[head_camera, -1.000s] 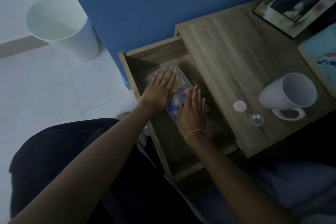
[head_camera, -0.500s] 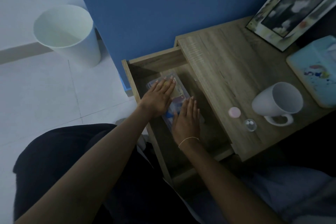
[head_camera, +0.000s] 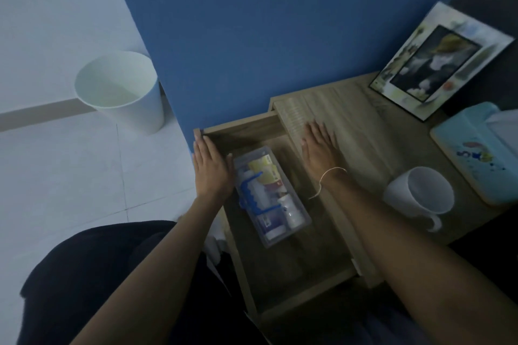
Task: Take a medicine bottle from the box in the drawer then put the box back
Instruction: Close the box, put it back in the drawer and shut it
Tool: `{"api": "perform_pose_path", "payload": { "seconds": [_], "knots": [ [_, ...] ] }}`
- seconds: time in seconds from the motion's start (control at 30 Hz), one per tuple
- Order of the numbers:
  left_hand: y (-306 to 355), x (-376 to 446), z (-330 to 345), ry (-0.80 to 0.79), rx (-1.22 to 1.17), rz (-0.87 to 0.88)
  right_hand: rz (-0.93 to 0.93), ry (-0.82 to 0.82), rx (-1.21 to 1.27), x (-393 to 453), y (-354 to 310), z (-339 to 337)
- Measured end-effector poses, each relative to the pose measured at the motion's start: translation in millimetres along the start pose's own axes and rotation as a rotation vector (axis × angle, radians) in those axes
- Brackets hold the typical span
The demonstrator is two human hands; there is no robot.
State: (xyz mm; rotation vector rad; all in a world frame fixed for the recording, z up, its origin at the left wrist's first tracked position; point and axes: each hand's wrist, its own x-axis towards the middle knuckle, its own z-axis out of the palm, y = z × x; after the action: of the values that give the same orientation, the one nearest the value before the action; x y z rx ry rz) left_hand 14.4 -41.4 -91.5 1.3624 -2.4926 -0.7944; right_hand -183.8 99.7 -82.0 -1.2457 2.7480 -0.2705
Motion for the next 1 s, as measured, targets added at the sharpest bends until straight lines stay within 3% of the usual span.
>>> {"api": "perform_pose_path", "payload": {
  "seconds": [0.27, 0.47, 0.8, 1.0],
  "knots": [
    [-3.9, -3.0, 4.2, 0.056, -0.256, -0.017, -0.016, 0.095, 0.010, -0.7, 5.5, 11.2],
    [-1.5, 0.0, 6.3, 0.065, -0.310, -0.044, -0.020, 0.112, 0.018, 0.8, 7.5, 13.0],
    [29.3, 0.7, 2.9, -0.077, -0.480, -0.004, -0.004, 0.106, 0.031, 3.3, 8.6, 14.0],
    [46.9, -15.4, 21.8, -0.215, -0.650, -0.136, 0.003, 0.096, 0.024, 2.6, 7.2, 11.8]
  ]
}}
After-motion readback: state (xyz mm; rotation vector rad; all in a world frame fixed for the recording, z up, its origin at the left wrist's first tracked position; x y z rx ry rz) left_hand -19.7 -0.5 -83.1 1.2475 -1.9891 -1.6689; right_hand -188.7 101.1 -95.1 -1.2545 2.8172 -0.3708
